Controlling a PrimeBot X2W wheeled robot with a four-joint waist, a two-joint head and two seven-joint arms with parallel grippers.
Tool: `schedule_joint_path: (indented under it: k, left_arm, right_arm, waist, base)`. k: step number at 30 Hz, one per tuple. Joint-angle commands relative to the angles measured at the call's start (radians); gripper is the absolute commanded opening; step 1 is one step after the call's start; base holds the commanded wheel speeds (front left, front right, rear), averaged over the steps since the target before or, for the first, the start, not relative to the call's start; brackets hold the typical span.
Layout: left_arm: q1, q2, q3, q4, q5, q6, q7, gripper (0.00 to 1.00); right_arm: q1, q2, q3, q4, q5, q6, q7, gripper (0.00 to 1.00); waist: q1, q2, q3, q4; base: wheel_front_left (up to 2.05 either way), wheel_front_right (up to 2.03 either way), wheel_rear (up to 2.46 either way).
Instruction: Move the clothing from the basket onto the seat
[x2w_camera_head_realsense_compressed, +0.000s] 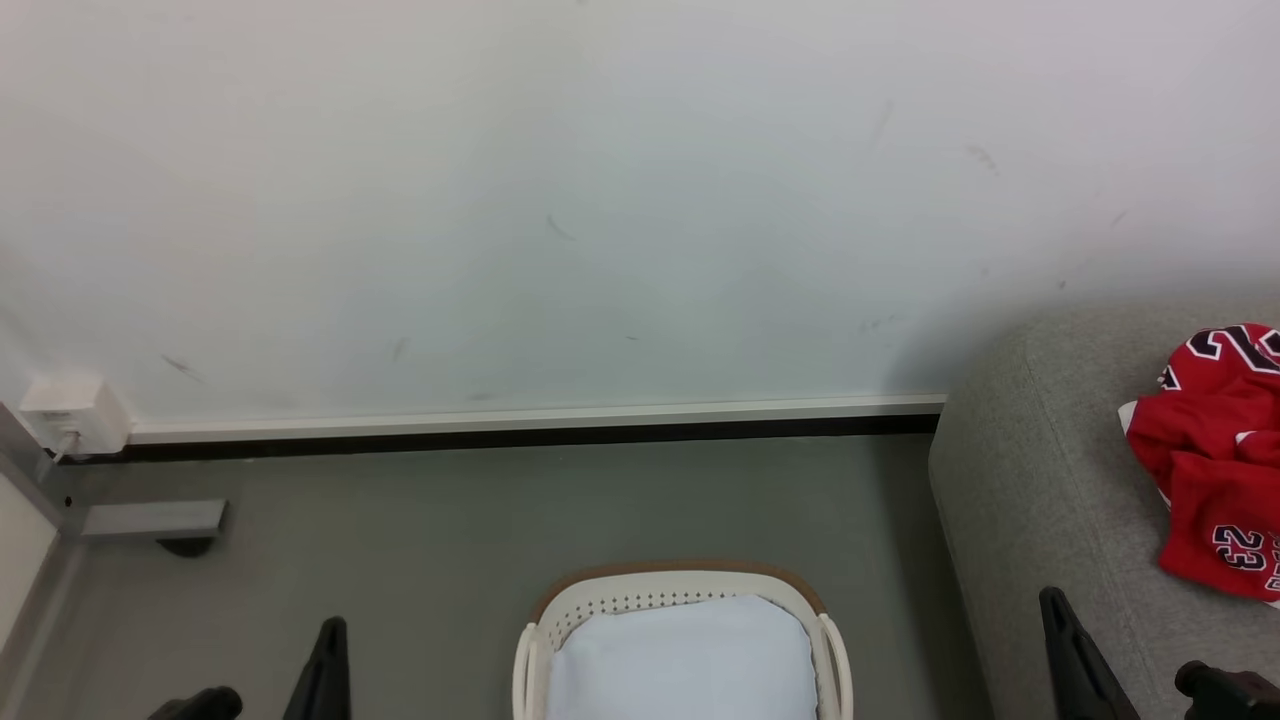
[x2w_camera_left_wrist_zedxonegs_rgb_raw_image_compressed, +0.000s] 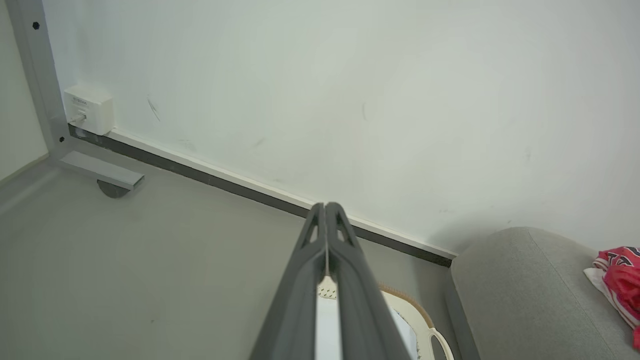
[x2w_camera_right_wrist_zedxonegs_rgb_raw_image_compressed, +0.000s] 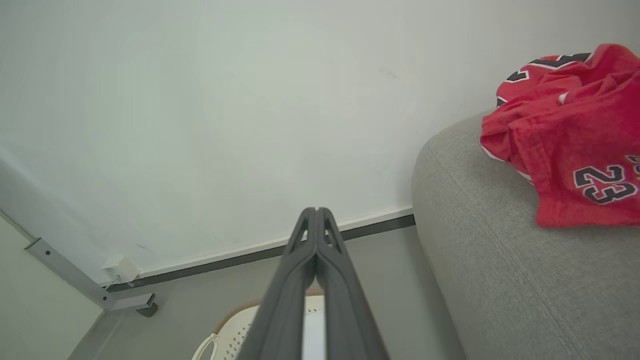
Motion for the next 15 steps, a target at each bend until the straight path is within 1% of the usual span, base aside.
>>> schedule_joint_path:
  k: [1,15]
  left_arm:
    - [-0.027,0.006,0.006,-0.020,-0.043,-0.001,0.010,0.00]
    - [-0.040,0.007,0.013,-0.038,-0.272,-0.002,0.066,0.00]
  right_arm:
    - [-0.029,-0.004,-0.012,-0.017,0.038,0.000,0.007,0.00]
    - [-0.044,0.004,-0.053,-0.023,0.238,0.000,0.064,0.00]
  waist:
    - [0.0000,0.0000,0.000,0.001]
    - [0.0000,0.0000,0.003,0.004]
  base:
    - [0.00,0.00,0.00]
    - [0.00,0.00,0.00]
